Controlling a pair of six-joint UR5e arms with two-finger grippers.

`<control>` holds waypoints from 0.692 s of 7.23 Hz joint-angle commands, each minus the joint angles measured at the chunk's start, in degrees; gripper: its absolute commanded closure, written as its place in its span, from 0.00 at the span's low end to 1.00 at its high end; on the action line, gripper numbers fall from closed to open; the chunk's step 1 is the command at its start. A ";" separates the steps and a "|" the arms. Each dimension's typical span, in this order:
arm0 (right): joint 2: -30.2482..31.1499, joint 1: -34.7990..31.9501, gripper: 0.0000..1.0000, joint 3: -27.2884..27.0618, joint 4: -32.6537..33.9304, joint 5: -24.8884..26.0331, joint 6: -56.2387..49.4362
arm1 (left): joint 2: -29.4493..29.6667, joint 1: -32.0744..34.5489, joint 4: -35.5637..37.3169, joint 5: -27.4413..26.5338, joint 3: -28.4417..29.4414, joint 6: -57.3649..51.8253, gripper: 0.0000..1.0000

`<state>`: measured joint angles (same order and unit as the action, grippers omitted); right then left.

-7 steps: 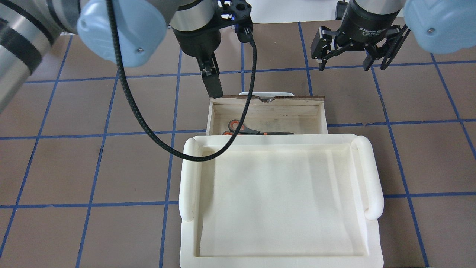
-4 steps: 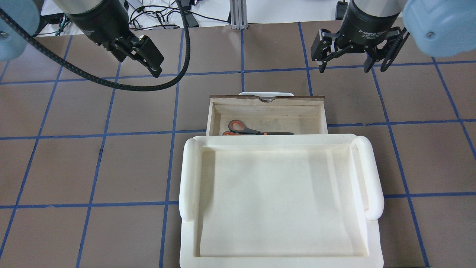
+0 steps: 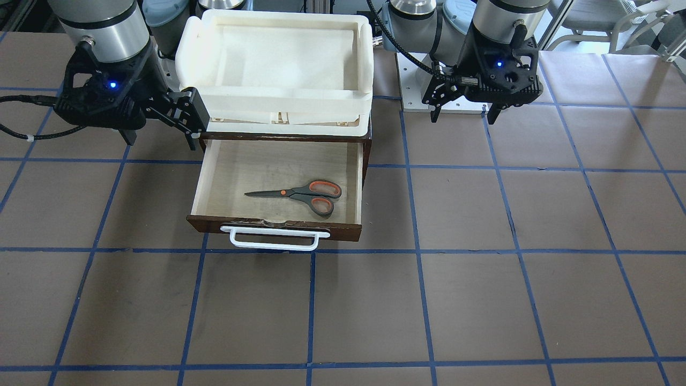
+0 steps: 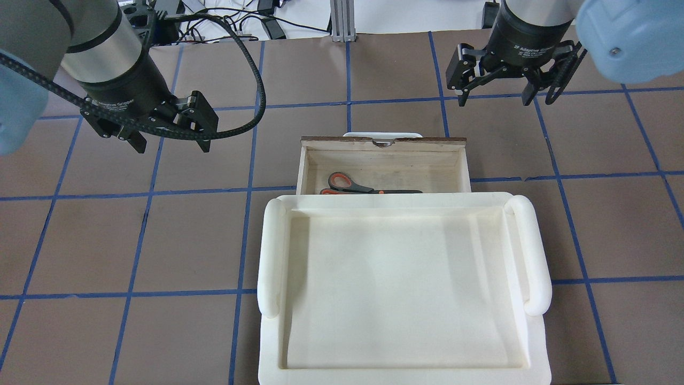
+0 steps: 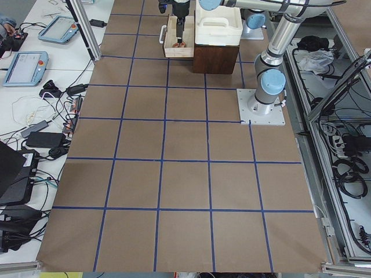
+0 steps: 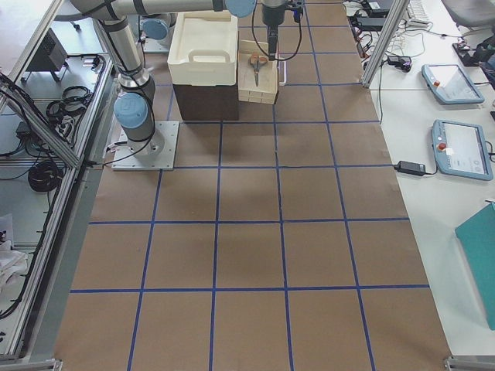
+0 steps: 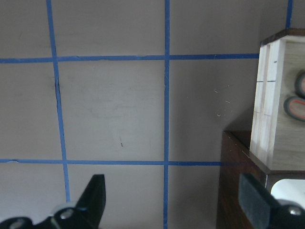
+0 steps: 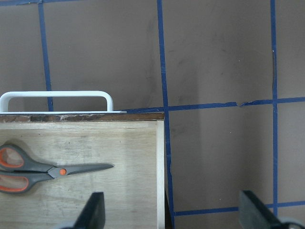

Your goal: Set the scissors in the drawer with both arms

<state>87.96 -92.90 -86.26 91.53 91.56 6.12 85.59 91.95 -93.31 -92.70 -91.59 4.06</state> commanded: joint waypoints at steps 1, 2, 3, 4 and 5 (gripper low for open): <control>0.20 0.00 0.00 -0.05 -0.04 -0.06 0.20 | -0.69 0.07 0.05 0.42 -0.43 3.67 0.00; 0.20 0.00 0.00 -0.05 -0.04 0.02 0.20 | -0.78 -0.11 1.01 0.42 -0.34 3.76 0.00; 0.20 0.00 0.00 -0.14 0.05 -0.06 0.20 | -0.78 0.07 2.93 0.59 -0.34 4.11 0.00; 0.20 0.00 0.00 -0.14 0.05 0.02 0.20 | -0.60 -0.02 4.43 1.98 -0.08 4.02 0.00; 0.20 0.00 0.00 -0.14 -0.04 0.03 0.20 | -0.52 -0.02 4.88 3.48 0.27 4.11 0.00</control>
<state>88.15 -92.90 -86.38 91.55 91.56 6.33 84.96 91.96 -89.54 -90.81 -91.67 8.07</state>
